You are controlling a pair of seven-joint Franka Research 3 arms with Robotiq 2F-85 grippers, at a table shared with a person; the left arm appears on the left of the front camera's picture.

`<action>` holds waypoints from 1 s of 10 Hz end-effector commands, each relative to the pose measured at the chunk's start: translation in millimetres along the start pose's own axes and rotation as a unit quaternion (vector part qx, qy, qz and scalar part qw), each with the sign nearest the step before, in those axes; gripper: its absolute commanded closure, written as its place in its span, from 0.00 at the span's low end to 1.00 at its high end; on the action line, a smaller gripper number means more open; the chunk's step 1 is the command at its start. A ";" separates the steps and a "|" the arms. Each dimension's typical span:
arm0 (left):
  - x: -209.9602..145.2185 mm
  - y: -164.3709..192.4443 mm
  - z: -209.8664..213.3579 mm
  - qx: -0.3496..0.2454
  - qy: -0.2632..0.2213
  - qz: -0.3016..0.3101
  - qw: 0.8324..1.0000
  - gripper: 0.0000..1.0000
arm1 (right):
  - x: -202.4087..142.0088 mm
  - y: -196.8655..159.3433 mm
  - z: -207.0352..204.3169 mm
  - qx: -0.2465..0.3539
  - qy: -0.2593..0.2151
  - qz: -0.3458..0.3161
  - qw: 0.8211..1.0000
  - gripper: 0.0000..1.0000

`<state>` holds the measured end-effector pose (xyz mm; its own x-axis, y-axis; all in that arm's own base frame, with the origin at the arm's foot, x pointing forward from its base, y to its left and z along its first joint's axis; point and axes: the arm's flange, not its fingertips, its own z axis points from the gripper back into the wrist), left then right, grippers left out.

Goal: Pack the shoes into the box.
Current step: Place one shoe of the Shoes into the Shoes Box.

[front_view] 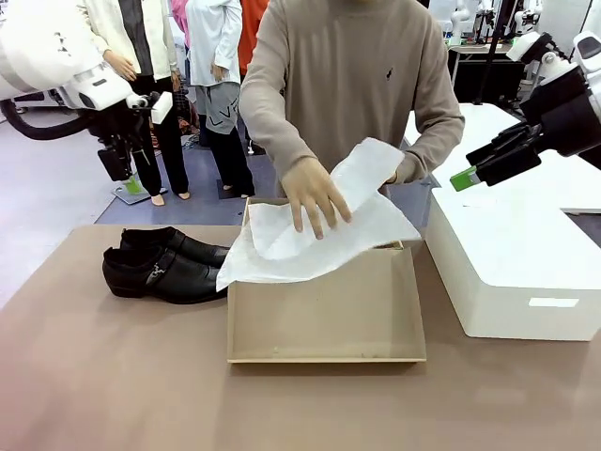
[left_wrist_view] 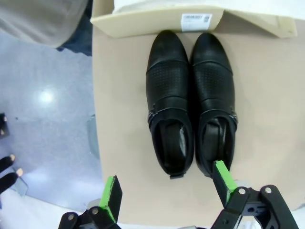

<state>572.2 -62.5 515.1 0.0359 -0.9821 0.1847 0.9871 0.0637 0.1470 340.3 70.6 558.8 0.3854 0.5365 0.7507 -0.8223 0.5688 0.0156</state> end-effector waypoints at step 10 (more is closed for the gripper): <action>-11.4 30.5 -51.7 -0.030 0.043 -0.002 0.999 0.00 | -0.4 -1.4 -0.2 0.000 -0.002 -0.001 1.000 0.00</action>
<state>610.4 -60.5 465.2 0.0390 -0.9940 0.1021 0.9954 0.0476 0.0832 340.3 70.5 558.7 0.3856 0.5365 0.7506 -0.8222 0.5690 0.0157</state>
